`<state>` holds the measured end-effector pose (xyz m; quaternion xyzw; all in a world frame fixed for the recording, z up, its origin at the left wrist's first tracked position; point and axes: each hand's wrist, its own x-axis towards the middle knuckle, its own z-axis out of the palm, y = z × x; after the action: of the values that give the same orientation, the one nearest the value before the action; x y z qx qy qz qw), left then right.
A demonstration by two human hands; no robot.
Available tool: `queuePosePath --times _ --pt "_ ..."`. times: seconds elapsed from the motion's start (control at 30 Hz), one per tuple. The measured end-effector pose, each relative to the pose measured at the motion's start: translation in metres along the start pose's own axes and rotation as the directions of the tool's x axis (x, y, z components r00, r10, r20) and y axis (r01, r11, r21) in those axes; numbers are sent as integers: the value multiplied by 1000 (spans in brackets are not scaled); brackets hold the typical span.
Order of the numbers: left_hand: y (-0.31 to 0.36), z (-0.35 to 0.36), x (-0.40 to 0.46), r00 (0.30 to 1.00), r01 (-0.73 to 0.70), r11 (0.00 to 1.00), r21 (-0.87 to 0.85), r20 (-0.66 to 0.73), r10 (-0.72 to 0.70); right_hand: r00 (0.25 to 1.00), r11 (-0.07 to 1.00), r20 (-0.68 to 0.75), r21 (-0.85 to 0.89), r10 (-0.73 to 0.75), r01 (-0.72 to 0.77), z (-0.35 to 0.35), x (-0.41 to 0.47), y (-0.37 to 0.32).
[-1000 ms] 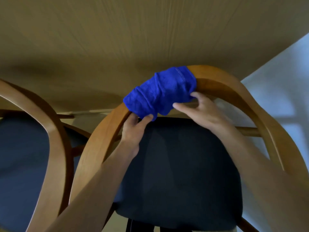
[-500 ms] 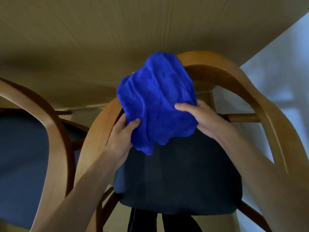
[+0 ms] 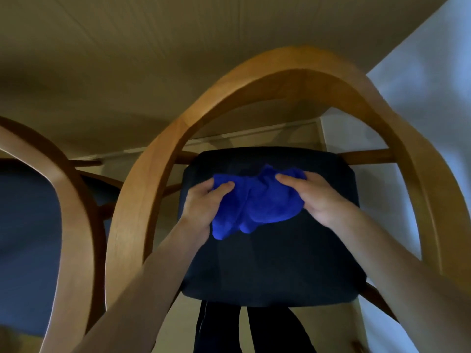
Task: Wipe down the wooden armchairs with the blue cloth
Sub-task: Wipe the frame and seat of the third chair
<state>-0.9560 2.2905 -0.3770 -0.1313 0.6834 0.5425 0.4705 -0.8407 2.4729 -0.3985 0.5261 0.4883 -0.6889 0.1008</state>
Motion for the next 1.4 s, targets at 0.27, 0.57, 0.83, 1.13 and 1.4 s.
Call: queuePosePath --times 0.27,0.57,0.83,1.13,1.4 --pt "56 35 9 948 -281 958 53 169 269 913 926 -160 -26 -376 377 -52 -21 -53" --pt "-76 9 36 990 -134 912 388 87 108 972 984 -232 -162 32 -71 -41 -1 104" --pt "-132 -19 6 951 -306 426 851 252 179 1000 893 12 -450 9 -2 -43 -31 156" --pt "-58 12 62 892 -390 334 858 262 369 910 557 -1 -791 -415 254 -68 20 77" --pt "-36 30 112 929 -370 62 927 369 35 955 466 97 -856 -282 224 -44 55 65"
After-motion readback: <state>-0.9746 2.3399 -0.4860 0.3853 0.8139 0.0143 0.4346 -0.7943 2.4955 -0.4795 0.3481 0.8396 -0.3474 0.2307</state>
